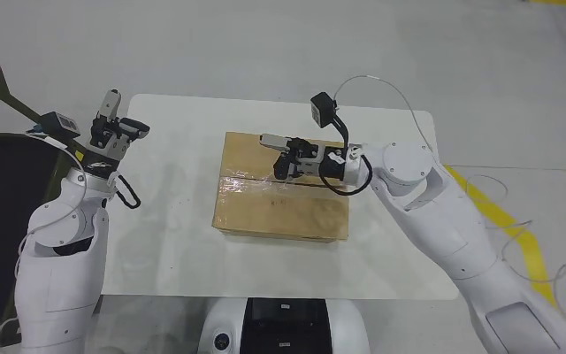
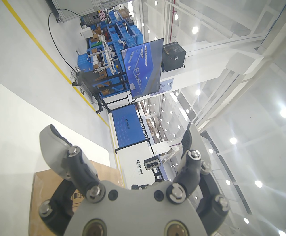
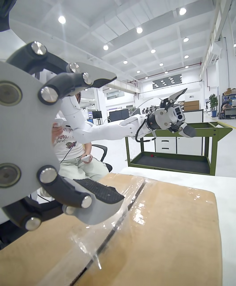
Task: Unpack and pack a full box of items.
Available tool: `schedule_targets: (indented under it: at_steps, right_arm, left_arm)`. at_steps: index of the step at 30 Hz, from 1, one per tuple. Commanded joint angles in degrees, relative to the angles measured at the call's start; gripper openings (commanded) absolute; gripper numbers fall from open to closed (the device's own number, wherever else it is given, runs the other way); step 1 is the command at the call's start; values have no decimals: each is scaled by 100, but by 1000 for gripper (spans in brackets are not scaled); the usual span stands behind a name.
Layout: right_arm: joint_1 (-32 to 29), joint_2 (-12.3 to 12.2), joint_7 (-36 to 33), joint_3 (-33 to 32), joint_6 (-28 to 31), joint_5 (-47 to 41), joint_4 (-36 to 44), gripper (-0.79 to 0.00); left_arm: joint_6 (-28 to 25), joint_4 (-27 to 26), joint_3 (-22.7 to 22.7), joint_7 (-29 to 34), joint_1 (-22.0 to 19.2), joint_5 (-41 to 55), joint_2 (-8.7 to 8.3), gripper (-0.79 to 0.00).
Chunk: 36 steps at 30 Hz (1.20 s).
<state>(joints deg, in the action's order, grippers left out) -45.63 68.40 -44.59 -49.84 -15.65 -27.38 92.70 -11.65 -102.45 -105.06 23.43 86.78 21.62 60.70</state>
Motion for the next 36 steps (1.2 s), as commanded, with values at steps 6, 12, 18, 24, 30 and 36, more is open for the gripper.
schedule_targets:
  at_steps: [6, 12, 18, 24, 30, 36]
  right_arm:
    - [-7, -3, -1, -7, 1, 2, 6, 0]
    - [-7, -3, -1, -7, 1, 2, 6, 0]
    - [188, 129, 186, 292, -98, -90, 106, 0]
    - [925, 507, 405, 1043, -162, -265, -400, 0]
    - [1397, 920, 645, 1632, -85, -613, -1001, 0]
    - [1678, 1297, 830, 2068, -39, -758, -1588, 0]
  left_arm:
    - [0, -1, 0, 0, 0, -1, 0, 0]
    - [0, -1, 0, 0, 0, -1, 0, 0]
    - [0, -1, 0, 0, 0, -1, 0, 0]
    - [0, -1, 0, 0, 0, -1, 0, 0]
    - [0, -1, 0, 0, 0, -1, 0, 0]
    - [0, -1, 0, 0, 0, -1, 0, 0]
